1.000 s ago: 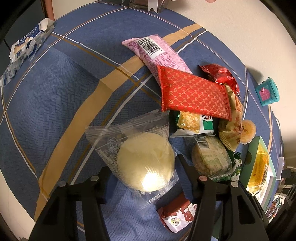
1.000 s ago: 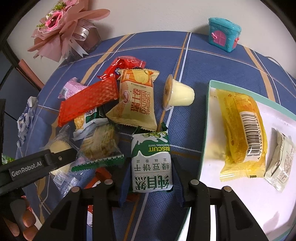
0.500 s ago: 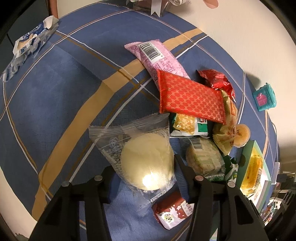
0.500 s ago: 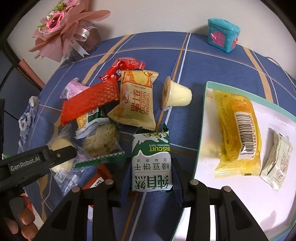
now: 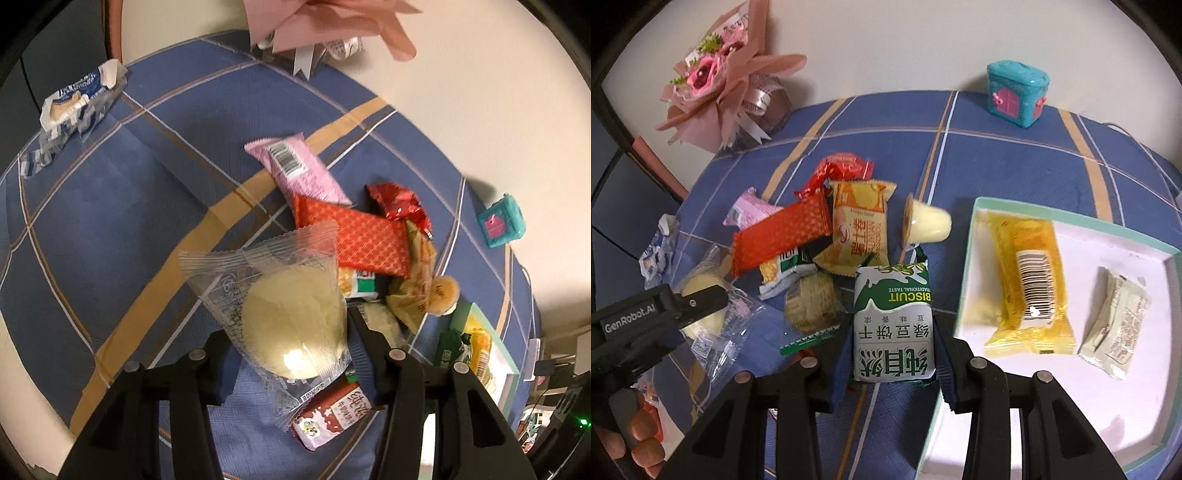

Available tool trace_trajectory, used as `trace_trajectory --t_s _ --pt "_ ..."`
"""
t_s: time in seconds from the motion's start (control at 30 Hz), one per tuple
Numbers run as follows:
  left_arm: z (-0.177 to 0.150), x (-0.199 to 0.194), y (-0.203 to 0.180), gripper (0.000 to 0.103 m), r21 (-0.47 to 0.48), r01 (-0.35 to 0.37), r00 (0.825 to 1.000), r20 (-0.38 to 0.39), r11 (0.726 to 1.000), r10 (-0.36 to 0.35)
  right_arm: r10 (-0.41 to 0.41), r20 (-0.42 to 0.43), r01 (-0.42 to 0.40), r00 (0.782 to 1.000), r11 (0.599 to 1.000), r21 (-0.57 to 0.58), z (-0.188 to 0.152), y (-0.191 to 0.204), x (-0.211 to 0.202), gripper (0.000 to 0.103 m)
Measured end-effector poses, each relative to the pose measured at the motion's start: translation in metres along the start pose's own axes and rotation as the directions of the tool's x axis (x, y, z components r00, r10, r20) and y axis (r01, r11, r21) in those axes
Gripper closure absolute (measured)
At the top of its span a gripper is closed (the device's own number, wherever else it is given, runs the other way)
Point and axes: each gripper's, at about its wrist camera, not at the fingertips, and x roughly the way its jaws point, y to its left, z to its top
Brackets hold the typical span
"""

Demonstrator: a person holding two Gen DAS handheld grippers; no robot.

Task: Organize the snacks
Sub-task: 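Carry bun and biscuit box into the white tray and open both tools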

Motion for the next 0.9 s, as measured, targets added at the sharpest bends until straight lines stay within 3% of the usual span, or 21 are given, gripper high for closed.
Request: trace_trajectory --t_s 0.27,0.57,0.73,0.9 --pt "-0.001 -0.001 -0.023 0.049 0.028 0.027 0.999 0.018 0.999 -0.027 -0.022 0.017 0.021 1.000 0.997 0.080 0.002 -0.030 -0.016 0.061" --pt "-0.027 0.003 -0.079 0.049 0.156 0.054 0.999 -0.008 0.986 -0.053 -0.118 0.018 0.111 0.993 0.970 0.215 -0.003 -0.095 -0.036 0.061" --pt "-0.052 0.005 -0.120 0.049 0.272 0.072 0.997 -0.033 0.960 -0.066 -0.179 -0.005 0.171 0.984 0.935 0.310 -0.013 -0.143 -0.044 0.061" --pt "-0.081 0.009 -0.157 0.049 0.396 0.080 0.996 -0.060 0.915 -0.061 -0.225 -0.024 0.217 0.974 0.897 0.385 -0.024 -0.185 -0.057 0.061"
